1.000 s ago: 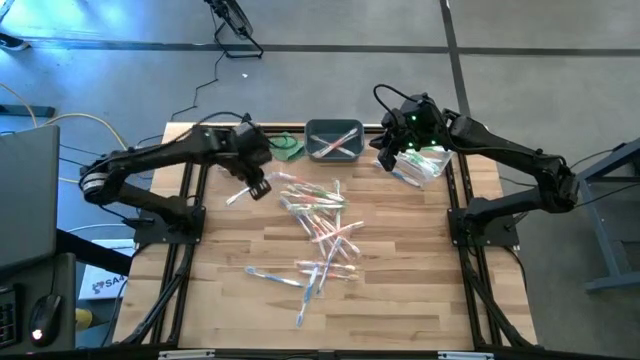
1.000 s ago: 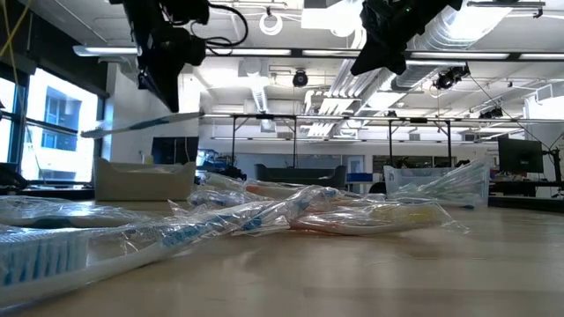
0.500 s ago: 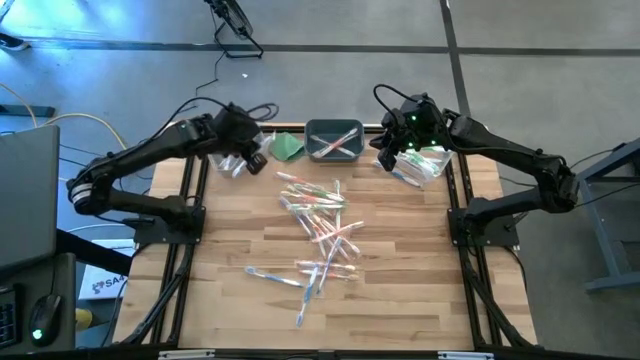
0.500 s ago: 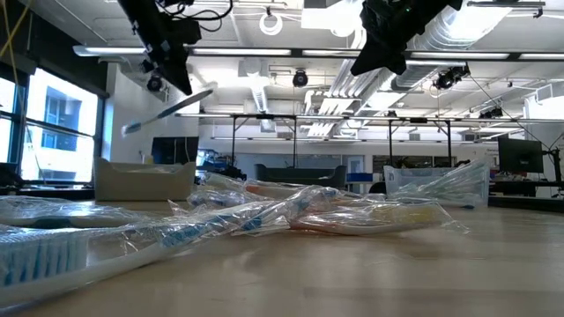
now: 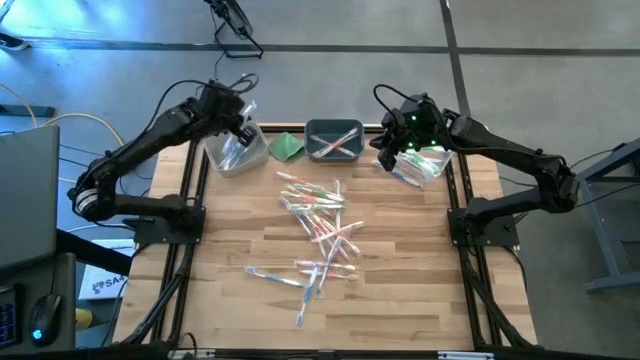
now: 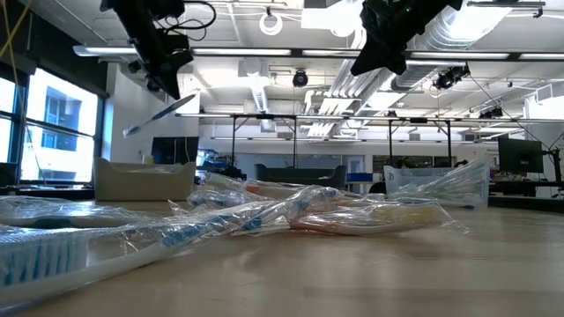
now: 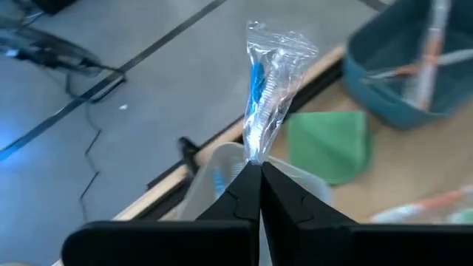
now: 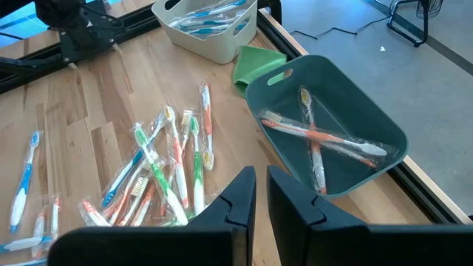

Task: Pick & Place Toothbrushes
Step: Put the blue toothbrush into the gray bin

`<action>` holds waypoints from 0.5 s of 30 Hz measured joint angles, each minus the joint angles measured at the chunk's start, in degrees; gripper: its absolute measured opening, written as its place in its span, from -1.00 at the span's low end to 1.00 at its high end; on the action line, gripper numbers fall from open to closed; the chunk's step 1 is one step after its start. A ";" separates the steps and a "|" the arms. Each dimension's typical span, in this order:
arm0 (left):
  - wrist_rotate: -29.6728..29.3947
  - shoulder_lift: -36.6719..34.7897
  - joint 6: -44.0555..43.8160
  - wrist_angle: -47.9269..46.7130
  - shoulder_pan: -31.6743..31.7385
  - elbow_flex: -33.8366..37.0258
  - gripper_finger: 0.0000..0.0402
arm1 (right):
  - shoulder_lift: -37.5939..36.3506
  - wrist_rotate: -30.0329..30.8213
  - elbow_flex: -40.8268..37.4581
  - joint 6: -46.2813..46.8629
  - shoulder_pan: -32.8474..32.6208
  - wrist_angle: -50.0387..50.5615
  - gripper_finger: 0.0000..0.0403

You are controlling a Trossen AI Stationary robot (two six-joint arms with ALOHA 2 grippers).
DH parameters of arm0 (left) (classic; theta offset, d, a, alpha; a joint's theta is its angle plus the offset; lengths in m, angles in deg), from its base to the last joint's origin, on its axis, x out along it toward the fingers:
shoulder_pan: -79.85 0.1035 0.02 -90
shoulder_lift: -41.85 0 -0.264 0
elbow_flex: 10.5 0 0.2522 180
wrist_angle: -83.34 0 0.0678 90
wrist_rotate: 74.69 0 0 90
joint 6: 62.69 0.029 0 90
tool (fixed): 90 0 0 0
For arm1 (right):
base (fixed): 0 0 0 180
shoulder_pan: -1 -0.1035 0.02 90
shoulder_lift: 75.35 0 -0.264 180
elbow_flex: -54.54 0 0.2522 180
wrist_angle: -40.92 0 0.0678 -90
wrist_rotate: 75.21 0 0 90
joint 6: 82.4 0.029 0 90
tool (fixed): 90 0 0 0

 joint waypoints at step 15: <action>0.40 8.74 6.58 1.72 6.22 0.00 -1.00 | 0.00 0.01 0.00 0.01 0.00 0.00 -0.87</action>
